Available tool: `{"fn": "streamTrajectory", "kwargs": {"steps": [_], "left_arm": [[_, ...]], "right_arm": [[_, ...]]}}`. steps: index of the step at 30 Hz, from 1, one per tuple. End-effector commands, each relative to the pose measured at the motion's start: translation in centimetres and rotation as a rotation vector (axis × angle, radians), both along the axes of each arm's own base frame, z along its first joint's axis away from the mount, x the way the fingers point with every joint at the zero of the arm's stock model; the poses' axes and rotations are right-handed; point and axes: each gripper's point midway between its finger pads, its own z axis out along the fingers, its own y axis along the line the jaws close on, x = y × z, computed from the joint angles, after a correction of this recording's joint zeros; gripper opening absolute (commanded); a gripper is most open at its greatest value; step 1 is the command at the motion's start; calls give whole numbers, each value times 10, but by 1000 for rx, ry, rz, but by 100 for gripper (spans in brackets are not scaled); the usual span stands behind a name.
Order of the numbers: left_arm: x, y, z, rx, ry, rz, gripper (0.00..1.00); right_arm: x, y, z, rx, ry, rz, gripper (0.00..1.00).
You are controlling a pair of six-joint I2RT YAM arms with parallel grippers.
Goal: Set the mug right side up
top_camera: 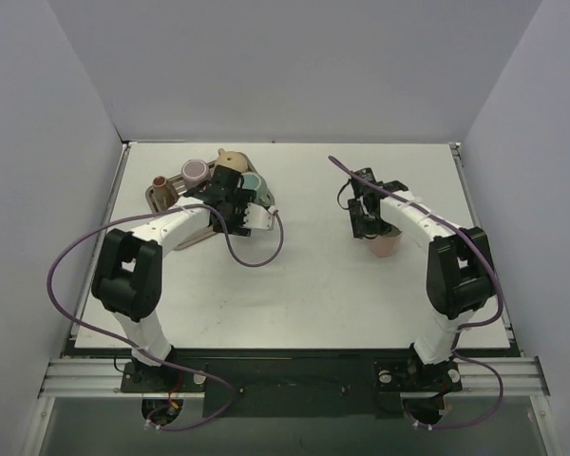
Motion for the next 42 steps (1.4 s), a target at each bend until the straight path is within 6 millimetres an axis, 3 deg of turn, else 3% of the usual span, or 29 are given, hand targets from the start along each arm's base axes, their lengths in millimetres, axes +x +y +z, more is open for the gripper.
{"fn": "streamTrajectory", "kwargs": {"steps": [1,4,9,16,18,21,23,25,29,34,36,37,38,39,40,41,42], "left_arm": [[29,-5,9,141,-84,-135,79],[41,-14,4,132,-99,-134,78],[35,-16,-22,184,-18,-150,68],[30,15,-48,346,8,-163,66],[35,23,-49,384,-5,-151,61],[49,32,-45,424,-58,-133,50],[57,32,-39,417,-107,-116,33],[54,27,-34,391,-111,-125,2],[41,14,-7,291,-151,-130,0],[40,4,66,41,-230,35,0],[42,-5,113,-186,-240,194,0],[35,-5,117,-231,-194,220,0],[33,-14,143,-355,-184,267,0],[25,-17,149,-417,-135,279,0],[18,-23,169,-526,-107,322,0],[5,-33,172,-599,-26,293,0],[-6,-39,188,-695,15,322,0]], "right_arm": [[-6,-7,30,14,-69,-3,48],[-11,-7,38,29,-85,1,57],[-20,-9,54,47,-129,2,65],[-29,-13,77,65,-188,6,65],[-31,-11,83,82,-206,12,66],[-33,-9,89,104,-229,23,66],[-34,-7,93,118,-244,27,66],[-36,-7,94,122,-247,30,66],[-41,-2,99,133,-255,46,66],[-45,20,121,157,-311,128,66],[-48,38,135,182,-353,204,66],[-51,55,141,211,-376,259,67],[-53,61,149,232,-399,285,67],[-57,79,160,290,-431,336,68],[-59,87,164,331,-443,349,68],[-62,108,179,429,-479,403,68],[-65,128,188,530,-504,448,68]]}}
